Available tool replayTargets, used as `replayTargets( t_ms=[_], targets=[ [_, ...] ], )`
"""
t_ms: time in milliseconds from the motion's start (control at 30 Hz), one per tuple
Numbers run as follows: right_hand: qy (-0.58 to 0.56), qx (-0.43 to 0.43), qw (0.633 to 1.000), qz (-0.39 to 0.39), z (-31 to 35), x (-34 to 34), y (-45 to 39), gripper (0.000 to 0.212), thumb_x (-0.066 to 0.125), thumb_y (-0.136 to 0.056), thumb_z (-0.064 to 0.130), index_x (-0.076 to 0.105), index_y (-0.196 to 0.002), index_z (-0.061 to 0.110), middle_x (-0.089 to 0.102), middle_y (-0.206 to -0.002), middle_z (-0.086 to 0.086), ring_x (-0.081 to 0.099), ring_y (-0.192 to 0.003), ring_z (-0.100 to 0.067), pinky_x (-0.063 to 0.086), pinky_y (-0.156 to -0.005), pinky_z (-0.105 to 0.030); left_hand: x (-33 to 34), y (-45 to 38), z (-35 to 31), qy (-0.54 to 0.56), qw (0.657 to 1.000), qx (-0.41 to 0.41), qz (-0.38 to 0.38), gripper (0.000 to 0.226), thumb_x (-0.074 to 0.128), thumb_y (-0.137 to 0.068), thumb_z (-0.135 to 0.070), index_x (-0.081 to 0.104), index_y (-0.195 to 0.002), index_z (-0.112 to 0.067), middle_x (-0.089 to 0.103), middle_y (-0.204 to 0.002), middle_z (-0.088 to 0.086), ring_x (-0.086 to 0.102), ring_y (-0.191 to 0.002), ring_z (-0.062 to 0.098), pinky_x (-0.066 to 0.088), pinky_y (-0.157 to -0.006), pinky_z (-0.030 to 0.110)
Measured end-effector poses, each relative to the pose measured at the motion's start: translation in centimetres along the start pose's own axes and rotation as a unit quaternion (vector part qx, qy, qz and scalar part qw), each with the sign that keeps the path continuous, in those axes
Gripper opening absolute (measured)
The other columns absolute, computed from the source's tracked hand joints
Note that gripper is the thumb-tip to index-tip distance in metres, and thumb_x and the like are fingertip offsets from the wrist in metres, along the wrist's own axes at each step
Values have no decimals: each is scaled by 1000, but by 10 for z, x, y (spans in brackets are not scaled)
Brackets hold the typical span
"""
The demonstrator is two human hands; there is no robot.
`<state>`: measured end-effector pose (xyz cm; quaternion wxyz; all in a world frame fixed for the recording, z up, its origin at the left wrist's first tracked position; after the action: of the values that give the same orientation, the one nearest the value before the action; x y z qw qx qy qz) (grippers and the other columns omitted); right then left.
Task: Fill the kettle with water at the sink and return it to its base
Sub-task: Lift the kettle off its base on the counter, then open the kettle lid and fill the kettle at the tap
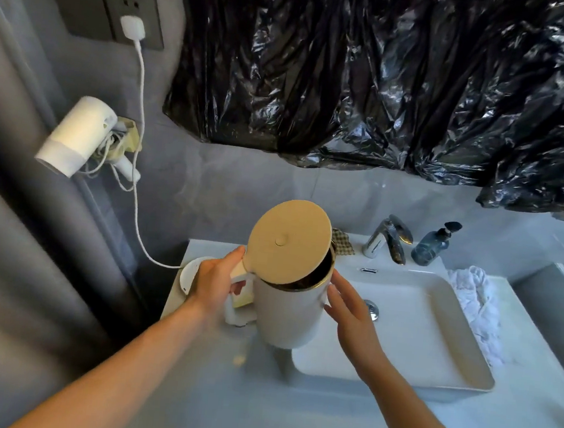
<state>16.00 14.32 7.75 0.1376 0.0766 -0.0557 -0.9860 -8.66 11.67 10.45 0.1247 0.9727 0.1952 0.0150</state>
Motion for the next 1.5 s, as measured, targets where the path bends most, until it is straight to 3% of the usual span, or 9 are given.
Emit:
replayTargets(
  t_ms=[200,367,533,667,767,1000,1233,1400,1500],
  targets=[
    [-68,26,992,-105,-12,-65,-1,54,63,-96,49,54,-147,34,62,-144,6,61,-130,-19,54,-107,-43,71,-16,-3,10,1000,-9,18,53,58,-93,-42,58,-49,-11,55,-51,10,50,-48,17,37,-55,30],
    [-48,34,995,-79,-19,-112,4,29,56,-104,39,67,-131,40,71,-129,17,67,-117,-4,54,-101,-37,132,-21,15,1,999,-41,22,45,64,-90,-41,66,-55,-14,58,-52,5,51,-51,19,37,-55,28],
    [-51,82,990,-100,-42,-157,-3,43,61,-101,41,55,-142,31,61,-140,8,64,-117,-6,53,-103,-38,179,-25,40,-43,997,-70,7,53,59,-95,-37,64,-54,-5,56,-46,8,51,-48,20,39,-55,29],
    [47,10,985,-163,-29,-187,-12,31,63,-100,38,60,-131,36,63,-123,8,63,-97,3,52,-73,-15,203,-27,57,-57,994,-92,-16,47,59,-95,-37,68,-64,-4,58,-51,9,51,-49,19,40,-54,27],
    [103,-27,985,-133,-15,-201,-24,24,65,-99,36,64,-123,35,66,-109,11,64,-90,-3,50,-61,-11,217,-31,68,-45,993,-104,-33,42,63,-94,-33,72,-75,3,59,-58,13,51,-47,20,40,-50,25],
    [137,19,981,-134,-20,-204,-51,28,74,-89,40,76,-113,26,77,-88,11,72,-78,-3,61,-75,-32,230,-51,69,-77,990,-114,-24,34,63,-96,-30,69,-79,-1,63,-67,15,57,-44,16,40,-42,18],
    [162,-90,977,-109,24,-172,-56,36,79,-85,45,73,-119,34,67,-96,15,63,-90,5,53,-69,-13,224,-66,68,-47,992,-119,0,41,46,-105,-27,65,-82,1,62,-67,17,56,-46,18,40,-38,18],
    [267,-167,949,-5,42,-146,-69,53,67,-88,59,63,-137,39,56,-109,21,56,-105,-5,55,-90,-24,218,-75,72,-65,991,-112,37,45,40,-106,-29,71,-83,-5,65,-59,9,54,-53,18,41,-51,28],
    [287,-167,943,9,41,-149,-70,53,64,-93,56,58,-143,39,55,-117,24,51,-115,-3,48,-95,-18,210,-82,76,-61,991,-115,39,44,40,-105,-33,72,-91,-5,65,-66,13,55,-56,19,41,-54,29]
  ],
)
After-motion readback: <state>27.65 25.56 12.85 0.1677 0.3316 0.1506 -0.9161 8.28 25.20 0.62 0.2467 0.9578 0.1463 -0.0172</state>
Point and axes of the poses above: each hand's wrist, its own y-axis away from the middle knuckle, its own x-axis out of the palm, z = x × y, the point moved 1 cm from there along -y, towards the middle knuckle
